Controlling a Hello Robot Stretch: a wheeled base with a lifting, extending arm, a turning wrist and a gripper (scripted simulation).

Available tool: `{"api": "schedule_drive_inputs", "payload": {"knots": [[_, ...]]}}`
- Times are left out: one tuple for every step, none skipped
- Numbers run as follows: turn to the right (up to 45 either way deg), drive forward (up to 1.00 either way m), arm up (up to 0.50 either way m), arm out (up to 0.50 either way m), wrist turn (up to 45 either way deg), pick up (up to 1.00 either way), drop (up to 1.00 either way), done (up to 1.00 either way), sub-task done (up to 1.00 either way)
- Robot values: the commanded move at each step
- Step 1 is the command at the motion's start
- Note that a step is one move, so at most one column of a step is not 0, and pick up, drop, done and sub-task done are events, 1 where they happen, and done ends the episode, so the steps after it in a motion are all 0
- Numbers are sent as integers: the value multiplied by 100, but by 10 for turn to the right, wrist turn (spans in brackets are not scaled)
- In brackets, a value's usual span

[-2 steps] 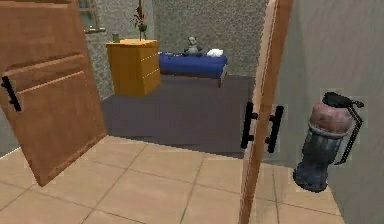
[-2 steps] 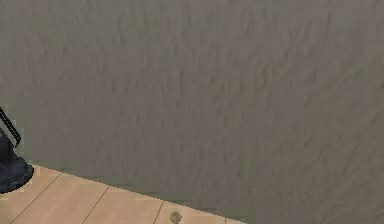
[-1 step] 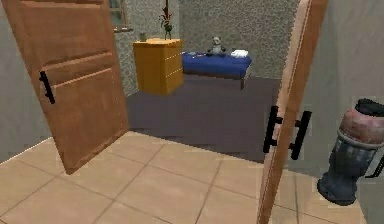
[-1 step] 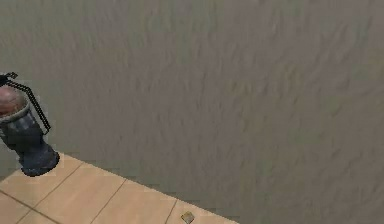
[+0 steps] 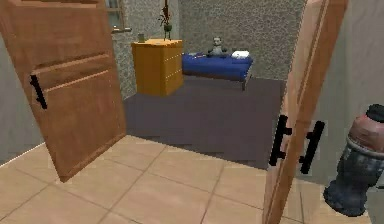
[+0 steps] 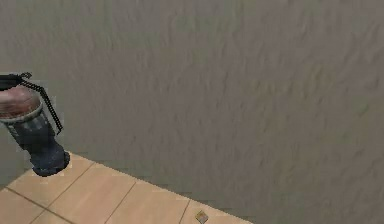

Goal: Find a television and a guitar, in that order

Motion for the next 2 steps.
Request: {"api": "schedule_drive_inputs", "payload": {"knots": [[-210,0,0,0,0,0,0,0,0],[0,60,0,0,0,0,0,0,0]]}}
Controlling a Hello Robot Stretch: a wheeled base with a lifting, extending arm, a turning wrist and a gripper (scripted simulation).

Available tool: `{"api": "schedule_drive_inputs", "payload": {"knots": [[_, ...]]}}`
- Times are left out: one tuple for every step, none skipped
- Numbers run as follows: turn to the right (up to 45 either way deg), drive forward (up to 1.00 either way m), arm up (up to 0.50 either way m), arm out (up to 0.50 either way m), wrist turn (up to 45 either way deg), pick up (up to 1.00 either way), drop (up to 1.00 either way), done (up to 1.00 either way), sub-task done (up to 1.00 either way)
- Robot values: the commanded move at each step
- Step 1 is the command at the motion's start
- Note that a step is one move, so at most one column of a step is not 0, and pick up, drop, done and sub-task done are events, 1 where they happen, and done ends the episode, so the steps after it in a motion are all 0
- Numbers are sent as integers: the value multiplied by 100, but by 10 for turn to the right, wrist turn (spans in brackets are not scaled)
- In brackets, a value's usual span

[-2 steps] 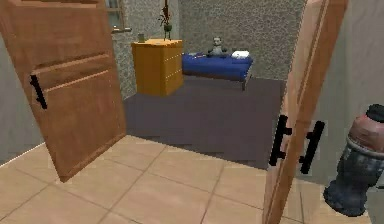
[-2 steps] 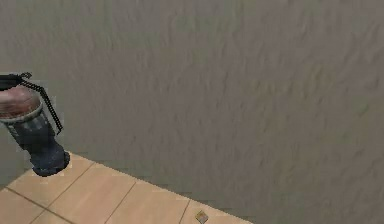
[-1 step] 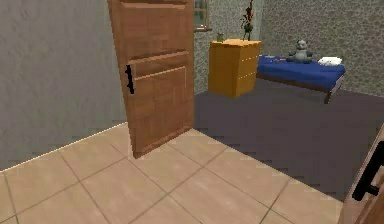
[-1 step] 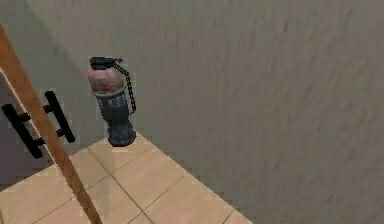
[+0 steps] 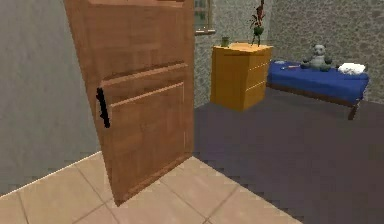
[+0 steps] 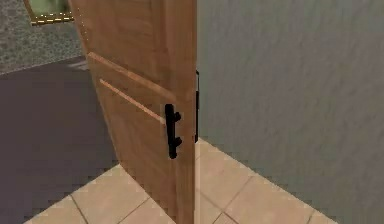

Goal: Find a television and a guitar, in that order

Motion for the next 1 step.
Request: {"api": "schedule_drive_inputs", "payload": {"knots": [[420,0,0,0,0,0,0,0,0]]}}
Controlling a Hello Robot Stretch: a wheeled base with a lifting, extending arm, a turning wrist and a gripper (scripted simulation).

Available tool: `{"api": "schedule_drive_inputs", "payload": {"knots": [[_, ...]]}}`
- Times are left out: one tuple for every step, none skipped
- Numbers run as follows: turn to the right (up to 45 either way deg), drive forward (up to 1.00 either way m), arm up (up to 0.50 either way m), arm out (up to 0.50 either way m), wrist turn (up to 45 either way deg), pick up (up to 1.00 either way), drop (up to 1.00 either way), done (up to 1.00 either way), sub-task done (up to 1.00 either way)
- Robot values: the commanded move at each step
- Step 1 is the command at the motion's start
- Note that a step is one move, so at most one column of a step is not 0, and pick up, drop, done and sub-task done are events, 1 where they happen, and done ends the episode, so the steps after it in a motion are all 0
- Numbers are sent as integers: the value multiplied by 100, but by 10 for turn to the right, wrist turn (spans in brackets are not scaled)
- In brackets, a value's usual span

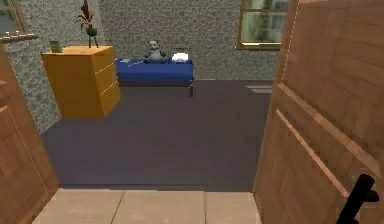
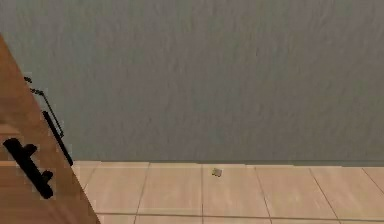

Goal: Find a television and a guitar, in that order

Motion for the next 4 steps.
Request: {"api": "schedule_drive_inputs", "payload": {"knots": [[0,100,0,0,0,0,0,0,0],[60,0,0,0,0,0,0,0,0],[0,55,0,0,0,0,0,0,0],[450,0,0,0,0,0,0,0,0]]}}
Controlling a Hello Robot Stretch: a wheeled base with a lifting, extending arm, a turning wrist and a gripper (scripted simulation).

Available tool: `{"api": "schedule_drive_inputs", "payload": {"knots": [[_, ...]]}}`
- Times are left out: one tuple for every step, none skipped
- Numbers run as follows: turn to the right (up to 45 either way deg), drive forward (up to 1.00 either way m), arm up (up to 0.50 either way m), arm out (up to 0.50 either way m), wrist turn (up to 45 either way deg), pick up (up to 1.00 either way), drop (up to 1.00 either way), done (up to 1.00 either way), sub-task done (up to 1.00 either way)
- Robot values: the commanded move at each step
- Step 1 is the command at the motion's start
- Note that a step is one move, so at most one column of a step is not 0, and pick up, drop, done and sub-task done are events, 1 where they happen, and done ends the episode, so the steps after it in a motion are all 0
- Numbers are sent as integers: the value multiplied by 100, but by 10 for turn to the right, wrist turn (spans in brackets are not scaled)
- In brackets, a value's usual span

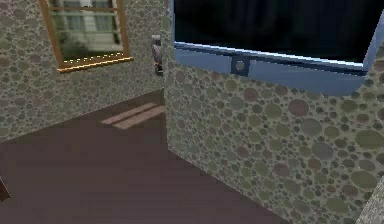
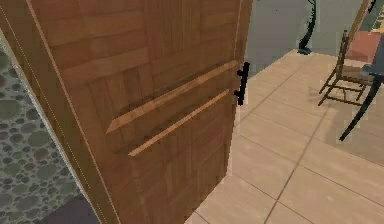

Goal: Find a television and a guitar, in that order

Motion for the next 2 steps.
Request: {"api": "schedule_drive_inputs", "payload": {"knots": [[30,0,0,0,0,0,0,0,0],[0,30,0,0,0,0,0,0,0]]}}
